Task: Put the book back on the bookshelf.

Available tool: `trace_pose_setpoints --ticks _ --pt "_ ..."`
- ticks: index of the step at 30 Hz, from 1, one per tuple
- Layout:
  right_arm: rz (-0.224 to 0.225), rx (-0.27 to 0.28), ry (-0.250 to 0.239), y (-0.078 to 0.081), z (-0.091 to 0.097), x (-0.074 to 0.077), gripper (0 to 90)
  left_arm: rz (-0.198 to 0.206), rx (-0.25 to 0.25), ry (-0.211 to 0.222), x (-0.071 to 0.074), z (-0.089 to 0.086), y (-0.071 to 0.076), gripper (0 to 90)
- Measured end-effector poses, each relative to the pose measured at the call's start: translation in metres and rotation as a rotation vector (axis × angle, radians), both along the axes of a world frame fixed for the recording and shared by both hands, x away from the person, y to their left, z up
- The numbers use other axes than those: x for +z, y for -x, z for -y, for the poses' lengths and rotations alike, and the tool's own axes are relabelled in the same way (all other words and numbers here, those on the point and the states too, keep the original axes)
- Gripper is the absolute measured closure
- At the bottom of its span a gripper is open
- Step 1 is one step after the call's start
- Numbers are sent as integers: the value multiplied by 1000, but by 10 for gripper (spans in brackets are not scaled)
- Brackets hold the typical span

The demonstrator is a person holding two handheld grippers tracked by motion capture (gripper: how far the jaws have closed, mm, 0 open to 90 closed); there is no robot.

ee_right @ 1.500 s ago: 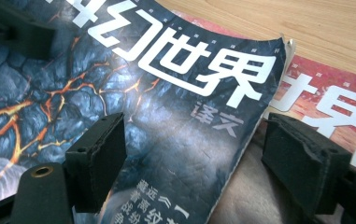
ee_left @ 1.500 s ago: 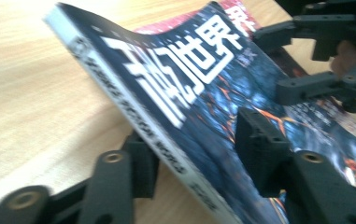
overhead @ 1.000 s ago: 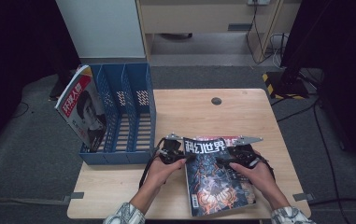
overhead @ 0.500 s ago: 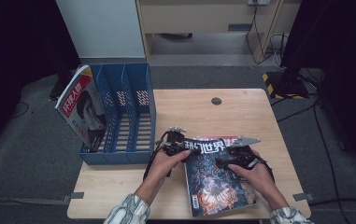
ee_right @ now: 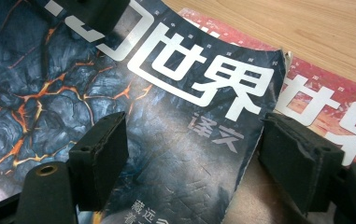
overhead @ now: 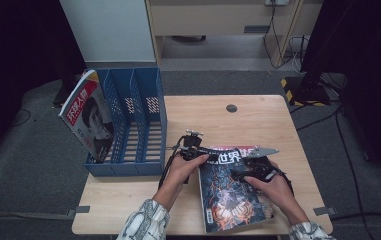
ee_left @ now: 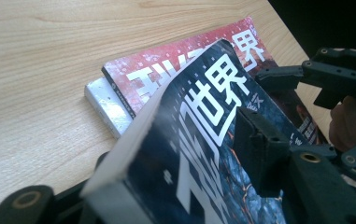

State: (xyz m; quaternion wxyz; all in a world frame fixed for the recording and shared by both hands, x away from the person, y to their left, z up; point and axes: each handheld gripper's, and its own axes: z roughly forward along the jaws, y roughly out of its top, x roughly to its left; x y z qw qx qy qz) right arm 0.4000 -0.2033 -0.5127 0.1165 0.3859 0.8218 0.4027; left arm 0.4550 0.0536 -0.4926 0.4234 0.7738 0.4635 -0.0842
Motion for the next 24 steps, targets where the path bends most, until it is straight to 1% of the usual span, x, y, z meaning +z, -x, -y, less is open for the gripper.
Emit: trace_pose_setpoints --ticks 1,3,5,6,7,9,10,11,12,13,14,15,16,17,19,22,23,24 --pt "0 -1 0 0 0 0 239 0 0 0 0 0 0 542" --pt "0 1 2 0 0 0 239 -24 -1 8 -2 2 -2 553" --pt "2 3 4 0 0 0 239 -27 -1 8 -2 2 -2 591" --pt "2 3 4 0 0 0 239 -30 5 15 -1 2 -1 591" --pt "5 -2 -1 1 1 0 238 -26 8 36 2 2 0 651" --pt "-1 -4 -9 2 2 1 236 -18 6 38 4 2 1 698" --pt "2 -4 -25 3 5 1 235 -2 3 58 9 3 3 721" --pt "2 -4 -25 3 5 1 235 -2 3 58 9 3 3 736" --pt "7 -7 -32 3 7 2 233 6 0 60 12 4 4 736" --pt "13 -18 -52 4 12 4 233 23 -12 58 17 7 5 752" --pt "13 -18 -52 4 12 4 233 23 -12 58 17 7 5 756" --pt "20 -26 -57 6 18 6 235 27 -14 57 19 8 6 760" --pt "20 -26 -57 6 18 6 235 33 -17 55 21 9 7 760" --pt "26 -34 -66 7 24 8 244 49 -26 52 24 10 7 766" --pt "28 -39 -69 7 28 9 246 53 -27 54 25 11 8 771" --pt "35 -67 -78 9 38 11 256 70 -34 61 30 11 10 774" --pt "43 -83 -72 8 46 11 263 82 -38 63 33 11 12 776" --pt "45 -93 -72 8 49 11 268 82 -38 63 33 11 12 776"
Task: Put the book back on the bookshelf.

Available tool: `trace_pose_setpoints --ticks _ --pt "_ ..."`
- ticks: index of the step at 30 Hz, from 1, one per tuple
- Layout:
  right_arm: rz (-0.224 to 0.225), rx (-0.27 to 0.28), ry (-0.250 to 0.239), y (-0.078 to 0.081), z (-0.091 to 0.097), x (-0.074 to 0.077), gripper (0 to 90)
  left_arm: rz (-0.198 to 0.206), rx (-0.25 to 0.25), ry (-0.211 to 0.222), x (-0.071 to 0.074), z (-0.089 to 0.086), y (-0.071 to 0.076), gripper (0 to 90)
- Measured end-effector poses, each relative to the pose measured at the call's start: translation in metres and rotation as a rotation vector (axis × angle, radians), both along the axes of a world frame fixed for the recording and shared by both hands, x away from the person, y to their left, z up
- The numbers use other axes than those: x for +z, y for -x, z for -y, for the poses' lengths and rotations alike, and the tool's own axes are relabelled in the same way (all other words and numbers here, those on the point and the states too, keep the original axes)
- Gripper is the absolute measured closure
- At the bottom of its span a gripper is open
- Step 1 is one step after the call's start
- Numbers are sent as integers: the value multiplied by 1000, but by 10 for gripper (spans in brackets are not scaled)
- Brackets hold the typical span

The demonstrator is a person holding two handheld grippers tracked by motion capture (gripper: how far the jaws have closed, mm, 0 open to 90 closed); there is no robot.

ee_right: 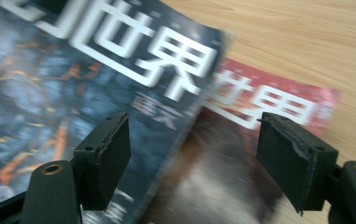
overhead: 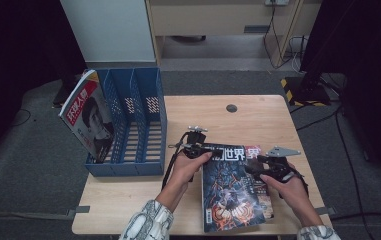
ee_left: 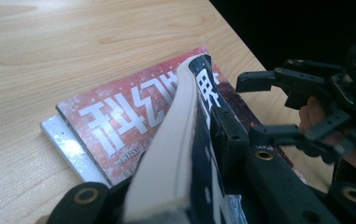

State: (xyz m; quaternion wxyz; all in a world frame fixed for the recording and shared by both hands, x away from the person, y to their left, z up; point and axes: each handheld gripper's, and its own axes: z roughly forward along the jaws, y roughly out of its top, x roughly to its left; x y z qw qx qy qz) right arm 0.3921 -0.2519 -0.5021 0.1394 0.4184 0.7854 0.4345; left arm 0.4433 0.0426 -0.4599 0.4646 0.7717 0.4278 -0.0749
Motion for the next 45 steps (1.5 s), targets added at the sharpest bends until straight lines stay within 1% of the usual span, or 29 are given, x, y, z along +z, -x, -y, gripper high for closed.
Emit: trace_pose_setpoints --ticks 1,2,3,4,7,9,10,11,12,13,14,15,16,18,19,20,23,24,25,27,30,34,39,40,42,45 --pt "0 0 0 0 0 0 268 10 -5 2 2 0 1 776" --pt "3 -33 -6 -1 9 0 275 21 -5 -2 6 -1 2 778" --pt "8 -48 -2 -1 12 0 280 25 -5 -4 8 -1 2 779" --pt "8 -48 -2 -1 12 0 280 25 -5 -4 8 -1 2 778" --pt "2 -93 8 -2 22 -1 299 40 -7 -10 13 -3 3 781" --pt "5 -132 28 -3 27 -3 322 48 -5 -15 18 -5 3 783" --pt "5 -132 28 -3 27 -3 322 48 -5 -15 18 -5 3 784" --pt "8 -148 44 -4 30 -4 340 49 -3 -15 20 -6 4 784" --pt "8 -148 44 -4 30 -4 340 49 -3 -15 20 -6 4 786" --pt "17 -165 54 -5 33 -5 362 52 -4 -11 21 -6 4 786" --pt "17 -165 54 -5 33 -5 362 52 -4 -11 21 -6 4 787" --pt "17 -188 63 -5 35 -6 380 50 -4 -6 22 -7 4 788" --pt "17 -188 63 -5 35 -6 380 50 -4 -6 22 -7 4 789" --pt "21 -202 79 -5 37 -7 406 51 -4 -5 24 -8 4 790" --pt "19 -217 102 -5 39 -8 426 55 -7 -2 25 -8 3 790" --pt "24 -225 114 -5 40 -8 432 57 -9 -1 26 -8 3 791" --pt "26 -232 133 -6 42 -9 444 61 -7 -1 28 -9 3 792" --pt "19 -235 131 -6 42 -10 451 62 -9 -1 29 -9 3 793" --pt "19 -230 147 -6 43 -11 469 63 -8 1 31 -10 3 795" --pt "17 -232 153 -6 43 -11 473 65 -9 5 32 -11 3 796" --pt "9 -232 151 -5 42 -11 473 71 -10 8 35 -12 3 798" --pt "13 -233 153 -6 42 -12 472 72 -10 9 38 -13 3 800" --pt "11 -236 159 -6 42 -13 466 83 -3 17 47 -18 3 808" --pt "11 -236 159 -6 42 -13 466 83 -3 17 47 -18 3 809" --pt "-3 -246 158 -6 43 -13 467 90 0 16 51 -21 2 812" --pt "0 -245 164 -6 45 -14 467 97 12 21 56 -24 1 818"
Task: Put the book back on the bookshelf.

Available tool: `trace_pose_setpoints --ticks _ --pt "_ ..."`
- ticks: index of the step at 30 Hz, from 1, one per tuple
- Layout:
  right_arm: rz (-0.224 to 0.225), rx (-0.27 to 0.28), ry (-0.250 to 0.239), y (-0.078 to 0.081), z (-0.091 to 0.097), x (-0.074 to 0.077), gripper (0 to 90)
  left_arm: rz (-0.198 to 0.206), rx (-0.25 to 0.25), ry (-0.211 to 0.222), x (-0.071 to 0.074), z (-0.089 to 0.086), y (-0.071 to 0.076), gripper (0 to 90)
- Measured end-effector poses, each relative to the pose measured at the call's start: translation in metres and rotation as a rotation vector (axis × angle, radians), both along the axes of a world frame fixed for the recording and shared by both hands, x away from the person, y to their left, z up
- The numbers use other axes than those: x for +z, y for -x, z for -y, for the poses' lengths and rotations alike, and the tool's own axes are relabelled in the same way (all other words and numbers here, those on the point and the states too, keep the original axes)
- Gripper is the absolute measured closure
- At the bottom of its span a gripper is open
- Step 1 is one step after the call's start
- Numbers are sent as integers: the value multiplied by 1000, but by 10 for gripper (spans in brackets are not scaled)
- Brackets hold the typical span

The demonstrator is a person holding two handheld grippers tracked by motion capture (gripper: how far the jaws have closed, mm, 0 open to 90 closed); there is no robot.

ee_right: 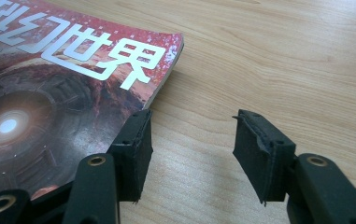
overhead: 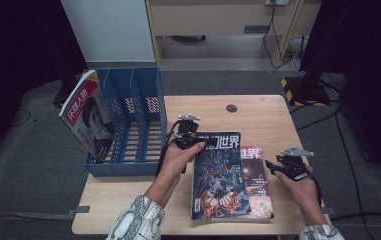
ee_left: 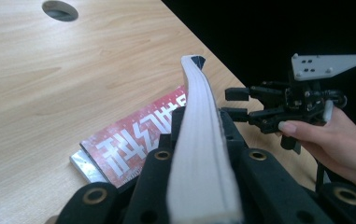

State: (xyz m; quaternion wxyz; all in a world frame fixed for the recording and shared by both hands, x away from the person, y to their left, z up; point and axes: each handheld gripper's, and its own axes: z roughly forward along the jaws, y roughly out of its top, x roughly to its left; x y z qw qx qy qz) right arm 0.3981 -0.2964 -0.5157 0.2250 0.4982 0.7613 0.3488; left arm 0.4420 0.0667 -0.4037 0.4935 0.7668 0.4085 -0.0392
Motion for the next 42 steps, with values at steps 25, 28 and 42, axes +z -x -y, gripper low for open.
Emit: trace_pose_setpoints --ticks 25,28,42 --pt "3 -12 -6 1 0 0 466 110 56 18 52 -25 2 823" --pt "2 -13 -6 1 0 0 466 120 59 24 57 -27 2 823" --pt "-1 -20 -11 1 1 0 455 154 87 53 75 -35 0 823"
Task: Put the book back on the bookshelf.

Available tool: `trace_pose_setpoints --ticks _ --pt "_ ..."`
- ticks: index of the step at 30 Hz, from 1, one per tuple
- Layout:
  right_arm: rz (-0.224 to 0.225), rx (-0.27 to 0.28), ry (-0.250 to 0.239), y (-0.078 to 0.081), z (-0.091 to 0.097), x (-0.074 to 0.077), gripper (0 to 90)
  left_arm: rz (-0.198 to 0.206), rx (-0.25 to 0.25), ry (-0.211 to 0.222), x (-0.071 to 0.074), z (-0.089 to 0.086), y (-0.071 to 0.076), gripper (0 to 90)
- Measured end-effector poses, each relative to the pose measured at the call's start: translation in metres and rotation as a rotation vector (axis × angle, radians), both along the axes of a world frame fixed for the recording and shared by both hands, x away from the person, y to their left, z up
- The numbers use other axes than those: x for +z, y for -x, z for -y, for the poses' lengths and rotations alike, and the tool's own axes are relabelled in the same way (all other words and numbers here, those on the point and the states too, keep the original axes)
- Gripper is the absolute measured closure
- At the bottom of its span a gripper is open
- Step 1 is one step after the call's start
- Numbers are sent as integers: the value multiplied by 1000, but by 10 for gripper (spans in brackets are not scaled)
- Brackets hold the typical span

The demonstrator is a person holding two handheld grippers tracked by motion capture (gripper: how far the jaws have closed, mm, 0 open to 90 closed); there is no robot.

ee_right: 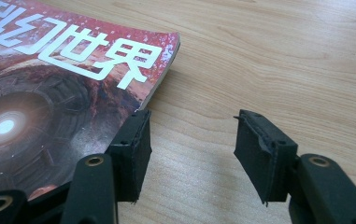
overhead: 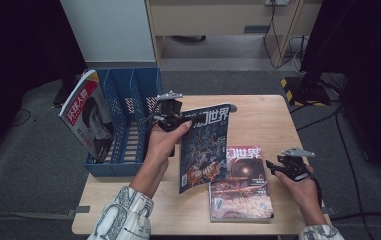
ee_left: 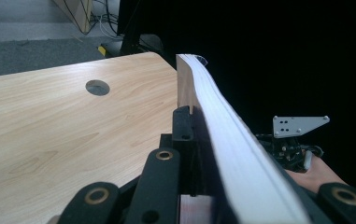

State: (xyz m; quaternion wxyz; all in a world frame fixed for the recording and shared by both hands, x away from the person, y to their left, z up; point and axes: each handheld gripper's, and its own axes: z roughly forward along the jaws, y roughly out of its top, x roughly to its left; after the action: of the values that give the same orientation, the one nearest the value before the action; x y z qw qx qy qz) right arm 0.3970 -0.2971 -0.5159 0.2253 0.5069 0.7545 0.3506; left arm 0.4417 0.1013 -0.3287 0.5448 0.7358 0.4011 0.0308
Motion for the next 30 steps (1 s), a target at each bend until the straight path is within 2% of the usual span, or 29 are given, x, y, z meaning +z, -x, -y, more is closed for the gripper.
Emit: trace_pose_setpoints --ticks 12,30 --pt "-1 -8 1 0 0 0 451 16 18 20 8 -6 0 823" --pt "-4 -5 3 0 1 -1 448 43 38 27 18 -20 3 822"
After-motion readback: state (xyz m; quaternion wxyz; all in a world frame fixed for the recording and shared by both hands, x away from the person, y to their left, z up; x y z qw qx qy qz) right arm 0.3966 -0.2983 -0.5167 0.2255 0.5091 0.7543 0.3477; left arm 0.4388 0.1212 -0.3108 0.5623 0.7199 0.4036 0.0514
